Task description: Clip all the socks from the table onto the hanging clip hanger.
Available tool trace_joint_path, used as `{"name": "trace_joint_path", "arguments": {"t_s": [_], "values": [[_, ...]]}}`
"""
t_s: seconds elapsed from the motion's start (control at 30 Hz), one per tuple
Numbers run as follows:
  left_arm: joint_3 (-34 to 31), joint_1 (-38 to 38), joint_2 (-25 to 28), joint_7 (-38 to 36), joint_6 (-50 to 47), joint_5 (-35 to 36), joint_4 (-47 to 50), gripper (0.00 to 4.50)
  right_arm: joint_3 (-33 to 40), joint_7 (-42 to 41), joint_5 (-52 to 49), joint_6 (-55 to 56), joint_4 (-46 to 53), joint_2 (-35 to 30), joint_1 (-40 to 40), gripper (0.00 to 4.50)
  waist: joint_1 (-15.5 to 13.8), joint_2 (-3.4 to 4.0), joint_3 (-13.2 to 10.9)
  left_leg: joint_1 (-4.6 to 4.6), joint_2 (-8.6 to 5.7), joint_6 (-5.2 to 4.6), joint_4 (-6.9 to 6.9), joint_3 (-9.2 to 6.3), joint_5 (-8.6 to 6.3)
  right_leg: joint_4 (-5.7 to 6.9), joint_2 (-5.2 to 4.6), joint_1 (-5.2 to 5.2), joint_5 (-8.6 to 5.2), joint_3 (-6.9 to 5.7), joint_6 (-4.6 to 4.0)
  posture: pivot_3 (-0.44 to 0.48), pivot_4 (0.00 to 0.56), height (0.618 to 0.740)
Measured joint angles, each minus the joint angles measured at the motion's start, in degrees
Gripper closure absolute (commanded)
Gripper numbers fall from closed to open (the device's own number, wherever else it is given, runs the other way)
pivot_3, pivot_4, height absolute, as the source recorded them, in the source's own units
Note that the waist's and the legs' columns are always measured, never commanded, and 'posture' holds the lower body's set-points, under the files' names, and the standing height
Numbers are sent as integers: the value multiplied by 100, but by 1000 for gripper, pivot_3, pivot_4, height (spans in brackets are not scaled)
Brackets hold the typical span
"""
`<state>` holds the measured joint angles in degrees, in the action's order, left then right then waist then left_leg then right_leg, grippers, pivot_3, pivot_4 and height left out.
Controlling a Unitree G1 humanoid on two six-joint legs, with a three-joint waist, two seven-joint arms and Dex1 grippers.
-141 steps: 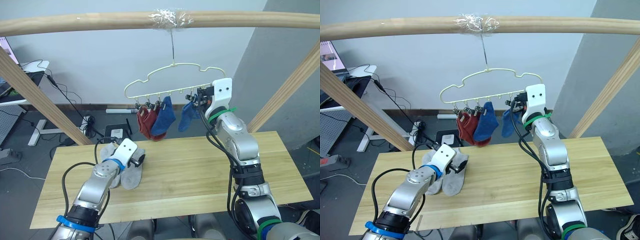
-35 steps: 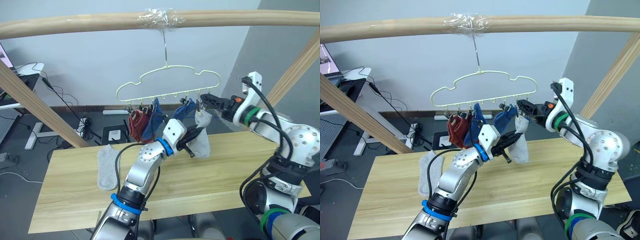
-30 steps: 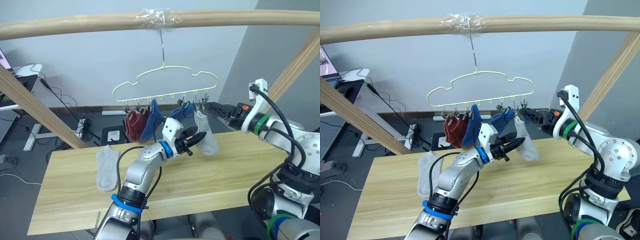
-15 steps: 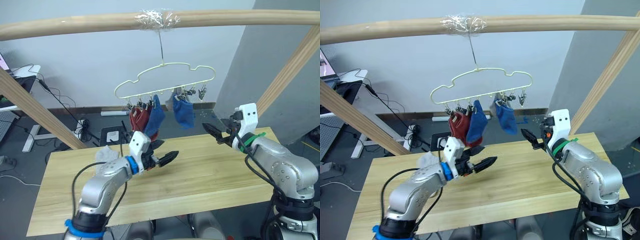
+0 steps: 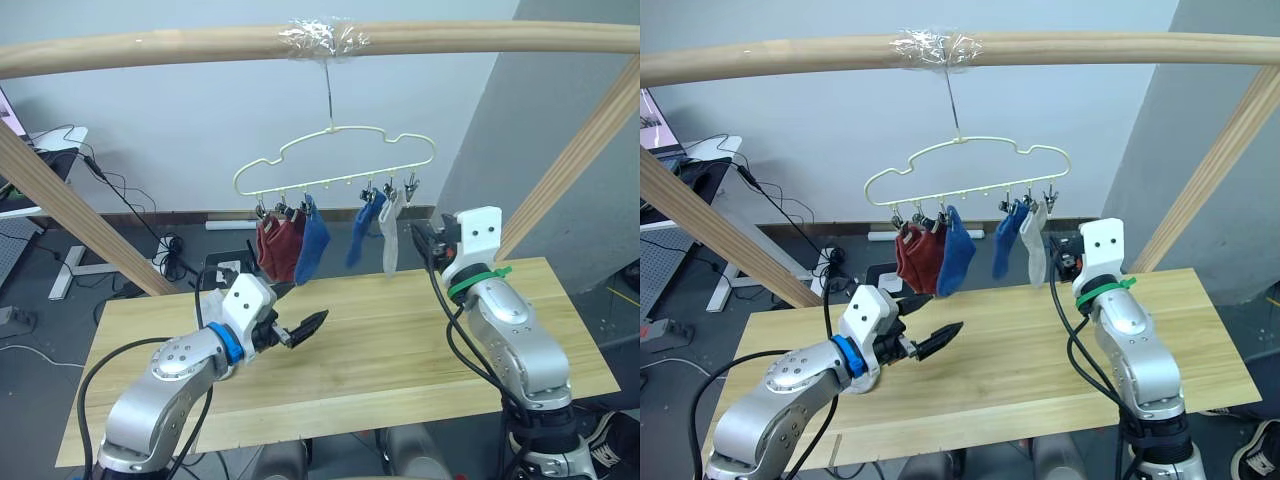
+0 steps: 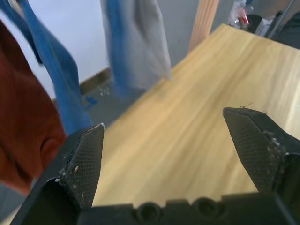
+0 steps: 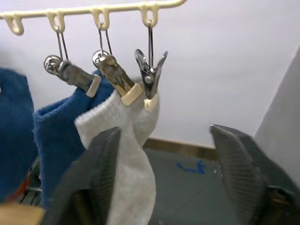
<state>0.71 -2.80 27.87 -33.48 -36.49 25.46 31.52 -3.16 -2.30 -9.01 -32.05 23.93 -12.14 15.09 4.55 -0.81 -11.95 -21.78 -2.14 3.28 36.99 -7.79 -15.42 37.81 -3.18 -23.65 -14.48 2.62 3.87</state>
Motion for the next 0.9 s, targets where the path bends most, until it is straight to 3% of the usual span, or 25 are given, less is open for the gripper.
{"name": "trace_joint_path", "arguments": {"t_s": [0.33, 0.9], "values": [[-317, 201, -246, -333, 645, 735, 267, 0, -29, 398, 554, 769, -1012, 713, 856, 1925, -15, 0, 0, 4, 1, 4, -2, 1, 3, 4, 1, 0, 3, -2, -6, -34, 189, 740], [-219, 171, -231, -216, 830, 703, 272, 0, 206, 665, 783, 1088, -1868, 1029, 1382, 1925, -25, 2, -1, 5, 0, 3, -2, 0, 2, 8, 1, -1, 3, -3, -6, -22, 195, 740]]}}
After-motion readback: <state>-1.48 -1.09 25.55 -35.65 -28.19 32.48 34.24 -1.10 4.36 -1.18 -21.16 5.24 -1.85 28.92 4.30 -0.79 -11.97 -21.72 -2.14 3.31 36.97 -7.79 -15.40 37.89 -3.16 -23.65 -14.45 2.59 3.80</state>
